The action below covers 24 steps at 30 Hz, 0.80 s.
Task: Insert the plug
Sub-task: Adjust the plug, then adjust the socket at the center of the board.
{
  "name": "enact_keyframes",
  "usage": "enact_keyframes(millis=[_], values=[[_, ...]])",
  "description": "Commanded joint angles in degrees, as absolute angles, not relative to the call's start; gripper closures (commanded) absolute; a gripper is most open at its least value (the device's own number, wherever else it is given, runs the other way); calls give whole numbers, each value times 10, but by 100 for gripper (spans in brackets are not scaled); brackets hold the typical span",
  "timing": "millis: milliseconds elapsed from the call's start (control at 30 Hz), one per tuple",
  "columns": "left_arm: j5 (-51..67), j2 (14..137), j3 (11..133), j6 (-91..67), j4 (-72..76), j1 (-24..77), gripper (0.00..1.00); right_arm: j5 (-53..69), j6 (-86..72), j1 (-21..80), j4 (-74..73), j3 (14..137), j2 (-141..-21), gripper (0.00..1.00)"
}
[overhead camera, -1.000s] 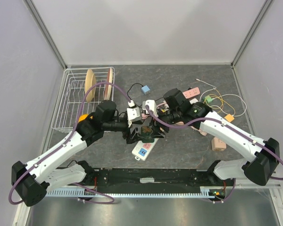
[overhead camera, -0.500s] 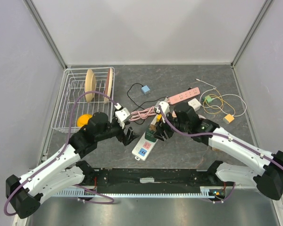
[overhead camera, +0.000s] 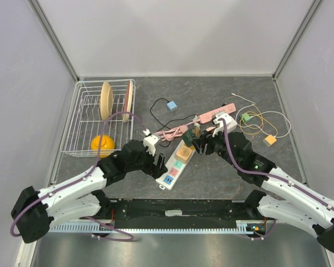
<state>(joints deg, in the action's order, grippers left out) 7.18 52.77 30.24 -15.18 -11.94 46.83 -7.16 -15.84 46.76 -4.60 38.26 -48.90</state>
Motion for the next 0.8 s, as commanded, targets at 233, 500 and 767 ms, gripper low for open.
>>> enact_keyframes(millis=[233, 500, 767], values=[[-53, 680, 313, -345, -84, 583, 9, -241, -184, 469, 1, 369, -422, 100], [-65, 799, 379, -415, -75, 641, 9, -256, -161, 468, -18, 371, -417, 100], [-25, 917, 469, -532, 29, 656, 13, -308, -202, 468, -93, 375, -411, 100]])
